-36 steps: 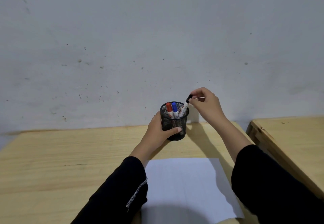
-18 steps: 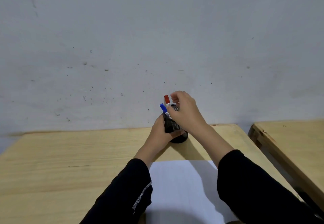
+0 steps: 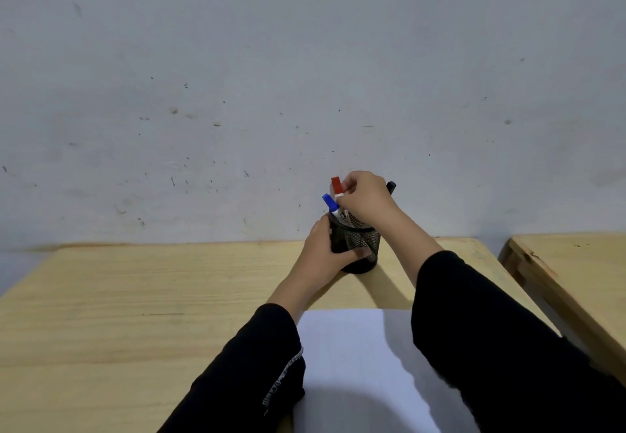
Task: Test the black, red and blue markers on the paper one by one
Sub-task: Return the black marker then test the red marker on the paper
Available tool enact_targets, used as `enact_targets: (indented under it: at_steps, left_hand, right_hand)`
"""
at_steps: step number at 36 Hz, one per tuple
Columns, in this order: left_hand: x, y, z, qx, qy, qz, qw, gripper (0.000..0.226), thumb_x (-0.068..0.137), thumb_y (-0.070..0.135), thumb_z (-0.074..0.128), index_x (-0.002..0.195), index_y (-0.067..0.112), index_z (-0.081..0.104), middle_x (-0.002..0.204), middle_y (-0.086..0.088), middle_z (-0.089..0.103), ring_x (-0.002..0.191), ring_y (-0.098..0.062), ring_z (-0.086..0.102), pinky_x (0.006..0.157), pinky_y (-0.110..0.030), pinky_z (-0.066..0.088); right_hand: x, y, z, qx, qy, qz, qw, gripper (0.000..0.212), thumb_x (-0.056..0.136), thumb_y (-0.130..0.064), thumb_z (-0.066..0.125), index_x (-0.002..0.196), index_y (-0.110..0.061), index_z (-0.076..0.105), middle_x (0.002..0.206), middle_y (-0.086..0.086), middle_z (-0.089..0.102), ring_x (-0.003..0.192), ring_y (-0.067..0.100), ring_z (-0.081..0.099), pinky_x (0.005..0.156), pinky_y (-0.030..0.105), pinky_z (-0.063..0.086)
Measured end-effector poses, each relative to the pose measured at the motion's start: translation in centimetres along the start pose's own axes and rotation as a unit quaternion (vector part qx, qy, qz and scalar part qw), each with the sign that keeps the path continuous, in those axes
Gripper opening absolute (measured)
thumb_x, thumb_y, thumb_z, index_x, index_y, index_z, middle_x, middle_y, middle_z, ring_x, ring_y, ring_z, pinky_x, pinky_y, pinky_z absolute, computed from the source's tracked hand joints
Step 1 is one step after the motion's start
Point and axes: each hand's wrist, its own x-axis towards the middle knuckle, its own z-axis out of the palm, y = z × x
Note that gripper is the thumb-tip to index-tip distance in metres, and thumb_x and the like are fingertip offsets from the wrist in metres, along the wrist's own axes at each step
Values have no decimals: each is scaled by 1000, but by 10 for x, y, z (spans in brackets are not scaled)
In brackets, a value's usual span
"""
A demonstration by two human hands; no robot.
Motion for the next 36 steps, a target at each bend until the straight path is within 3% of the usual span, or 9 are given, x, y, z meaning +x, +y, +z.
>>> enact_targets:
  at_steps: [8,10,15,17,20,24,28,32,36]
  left_hand:
    - [-3,5,0,22,5,2,1000,60,64,36,81,114,23,50,116,-1,57,110,-16,57,95,-42,51]
    - [-4,8,0,41,9,0,999,61,63,38,81,114,24,50,115,0,57,107,-14,58,94,-40,51]
    - [-11,21,1,44,34,-5,998,58,61,29,85,107,19,52,114,-4,57,106,-17,59,92,-38,51]
    - [-14,27,3,34,52,-14,998,55,62,18,85,105,20,51,115,-6,57,103,-16,60,87,-27,52]
    - [-21,36,4,24,84,-30,996,45,69,3,77,104,14,51,95,2,57,79,1,56,58,-1,43]
    - [-33,50,-1,38,111,-40,992,42,77,3,72,114,0,53,92,2,53,77,-7,53,62,-11,41]
    - [-53,74,-10,25,122,0,992,18,80,3,67,97,7,62,96,-9,63,76,-9,60,63,-9,44]
    - [-79,110,-18,-11,113,74,991,5,84,6,64,87,10,66,86,-5,66,68,-3,62,58,-5,46]
    - [-105,141,-24,-45,62,129,989,6,87,14,64,88,15,69,83,-1,68,83,-17,64,84,-30,51]
  right_hand:
    - [-12,-1,-4,74,45,-53,995,10,83,-5,63,93,-3,61,87,10,62,74,17,56,59,17,42]
    - [-19,-4,-10,108,82,-78,988,10,82,-6,65,89,-9,59,83,3,60,68,11,56,57,6,41]
    - [-40,-14,-35,167,163,-138,963,10,80,-7,65,88,-12,61,90,6,65,76,8,59,62,1,42]
    - [-51,-16,-49,188,183,-152,953,10,80,-6,65,89,-11,62,92,8,66,76,2,59,61,4,45]
    - [-70,-17,-68,207,196,-168,944,11,81,-6,65,89,-12,63,93,9,66,79,4,61,60,7,48]
    - [-97,-14,-85,212,202,-174,940,10,80,-6,65,89,-11,63,92,9,67,77,3,61,62,9,49]
    - [-126,-6,-90,212,204,-168,941,10,80,-6,66,88,-11,63,91,9,67,74,-1,61,62,10,49]
    - [-153,2,-84,194,197,-161,948,9,80,-7,67,87,-11,64,90,9,68,74,-1,61,62,9,48]
    - [-175,4,-77,167,170,-163,957,7,81,-9,67,85,-13,64,88,8,66,72,-5,60,63,9,49]
